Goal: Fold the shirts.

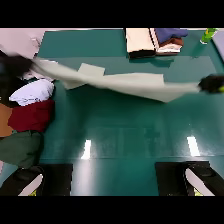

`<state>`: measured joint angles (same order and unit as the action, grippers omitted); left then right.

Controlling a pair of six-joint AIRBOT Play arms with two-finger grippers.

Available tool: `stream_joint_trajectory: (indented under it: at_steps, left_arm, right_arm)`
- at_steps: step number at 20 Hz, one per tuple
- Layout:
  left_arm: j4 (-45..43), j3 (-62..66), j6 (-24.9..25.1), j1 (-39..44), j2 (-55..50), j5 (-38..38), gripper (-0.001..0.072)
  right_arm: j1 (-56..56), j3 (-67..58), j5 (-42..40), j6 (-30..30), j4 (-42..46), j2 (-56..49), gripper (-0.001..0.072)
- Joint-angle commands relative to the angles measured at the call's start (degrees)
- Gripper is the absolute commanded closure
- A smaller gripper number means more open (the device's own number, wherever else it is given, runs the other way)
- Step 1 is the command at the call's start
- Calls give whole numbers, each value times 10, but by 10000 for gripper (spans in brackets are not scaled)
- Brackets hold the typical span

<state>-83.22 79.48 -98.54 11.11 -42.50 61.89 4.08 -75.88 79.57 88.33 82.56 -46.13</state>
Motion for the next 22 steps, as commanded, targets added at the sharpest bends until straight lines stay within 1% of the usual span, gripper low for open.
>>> stream_joint_trajectory:
  at_steps: [1, 3, 6, 8, 9, 11, 12, 13, 14, 16, 17, 19, 22]
  left_arm:
    - [-8, 175, 0, 0, 36, 7, 681]
    - [-7, 250, 5, 0, 36, 7, 681]
    - [-8, 315, 23, 0, 36, -10, 682]
    - [-8, 324, 30, 0, 35, -31, 682]
    - [-11, 323, 31, 0, 31, -27, 682]
    - [-19, 323, 31, 0, 1, 8, 682]
    - [-19, 323, 32, 0, -23, 39, 682]
    - [-19, 323, 43, 0, -53, 75, 682]
    - [-19, 323, 59, 0, -92, 117, 681]
    - [-21, 321, 64, 0, -181, 189, 681]
    - [-21, 307, 71, 0, -225, 197, 681]
    - [-21, 262, 71, 0, -299, 178, 681]
    - [-22, 186, 71, 0, -408, 104, 681]
  right_arm:
    - [1, -173, -1, -1, 16, 30, 698]
    - [1, -249, 0, -1, 37, 36, 698]
    - [1, -348, 7, -1, 48, 26, 699]
    - [1, -408, 31, -1, 61, 3, 698]
    - [1, -432, 42, -1, 60, -14, 698]
    - [1, -459, 65, -1, 59, -48, 699]
    - [1, -456, 71, -1, 57, -64, 699]
    - [1, -438, 75, -1, 55, -78, 699]
    - [1, -412, 76, -1, 55, -90, 699]
    - [0, -348, 76, -5, 55, -127, 698]
    - [0, -315, 75, -11, 55, -153, 699]
    - [1, -254, 71, -24, 55, -208, 698]
    - [1, -176, 45, -32, 55, -303, 699]
